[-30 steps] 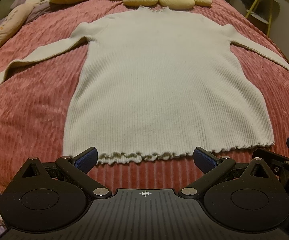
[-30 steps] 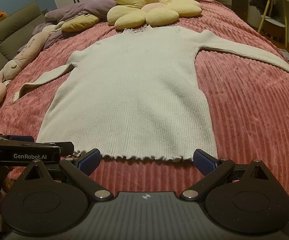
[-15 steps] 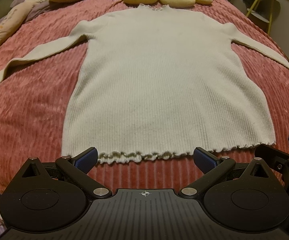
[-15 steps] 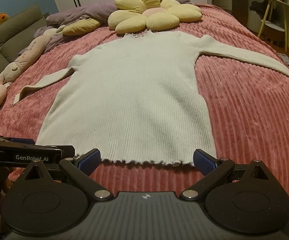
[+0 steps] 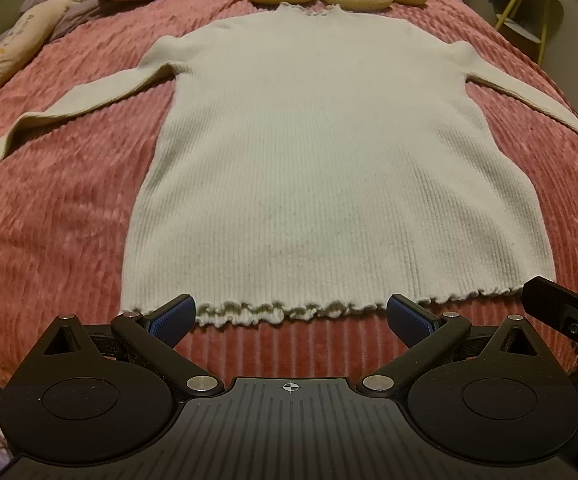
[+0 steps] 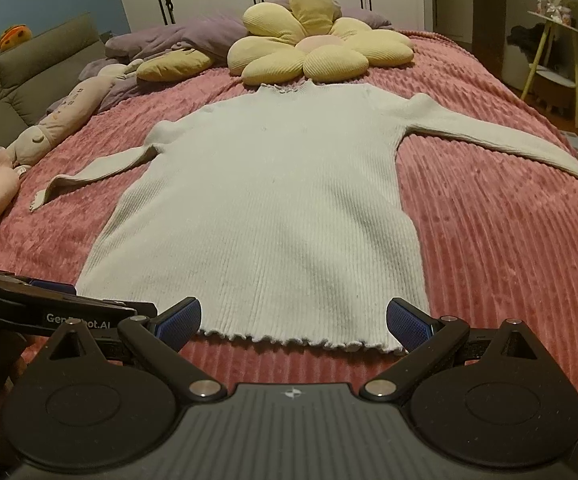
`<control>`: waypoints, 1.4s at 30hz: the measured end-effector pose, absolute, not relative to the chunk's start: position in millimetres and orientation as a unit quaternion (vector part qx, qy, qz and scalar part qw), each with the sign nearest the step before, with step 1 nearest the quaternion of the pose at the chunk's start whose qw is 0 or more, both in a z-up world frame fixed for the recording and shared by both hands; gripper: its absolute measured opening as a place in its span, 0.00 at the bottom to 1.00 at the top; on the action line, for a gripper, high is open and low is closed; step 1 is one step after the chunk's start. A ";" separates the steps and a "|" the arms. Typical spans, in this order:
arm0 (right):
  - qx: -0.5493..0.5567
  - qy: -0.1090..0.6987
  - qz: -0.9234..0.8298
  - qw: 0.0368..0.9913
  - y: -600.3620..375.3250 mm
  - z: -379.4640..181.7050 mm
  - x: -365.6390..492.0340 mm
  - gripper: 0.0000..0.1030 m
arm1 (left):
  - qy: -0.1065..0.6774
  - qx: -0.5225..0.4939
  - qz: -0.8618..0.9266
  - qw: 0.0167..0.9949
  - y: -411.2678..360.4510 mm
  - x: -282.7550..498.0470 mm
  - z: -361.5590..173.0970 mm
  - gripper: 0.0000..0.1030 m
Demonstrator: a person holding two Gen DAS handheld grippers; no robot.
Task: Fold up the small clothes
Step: 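Reach the right gripper to a sweater sleeve cuff and close on it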
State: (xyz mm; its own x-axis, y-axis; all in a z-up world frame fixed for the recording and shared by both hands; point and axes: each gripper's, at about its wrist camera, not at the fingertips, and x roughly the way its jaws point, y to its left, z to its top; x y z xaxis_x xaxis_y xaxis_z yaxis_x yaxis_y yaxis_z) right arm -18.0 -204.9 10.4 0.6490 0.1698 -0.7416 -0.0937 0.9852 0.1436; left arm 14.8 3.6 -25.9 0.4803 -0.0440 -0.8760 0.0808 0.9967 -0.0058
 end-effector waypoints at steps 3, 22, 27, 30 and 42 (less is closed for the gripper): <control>0.052 0.414 0.070 0.906 -206.9 9.4 -17.6 0.96 | 0.511 0.018 -0.036 0.859 2.7 16.2 -27.0 1.00; 0.075 0.438 0.047 0.895 -227.3 -6.9 3.4 0.96 | 0.523 0.028 -0.038 0.851 -4.3 38.9 -37.4 1.00; 0.081 0.443 0.007 0.893 -250.0 -10.5 20.8 0.96 | 0.513 0.034 -0.034 0.857 -11.4 59.5 -33.9 1.00; 0.069 0.444 -0.021 0.893 -261.2 -12.6 31.1 0.95 | 0.513 0.035 -0.031 0.857 -17.2 74.8 -35.7 1.00; 0.072 0.429 -0.082 0.897 -316.8 -23.4 72.6 0.79 | 0.523 0.026 -0.004 0.852 -36.7 131.6 -57.8 1.00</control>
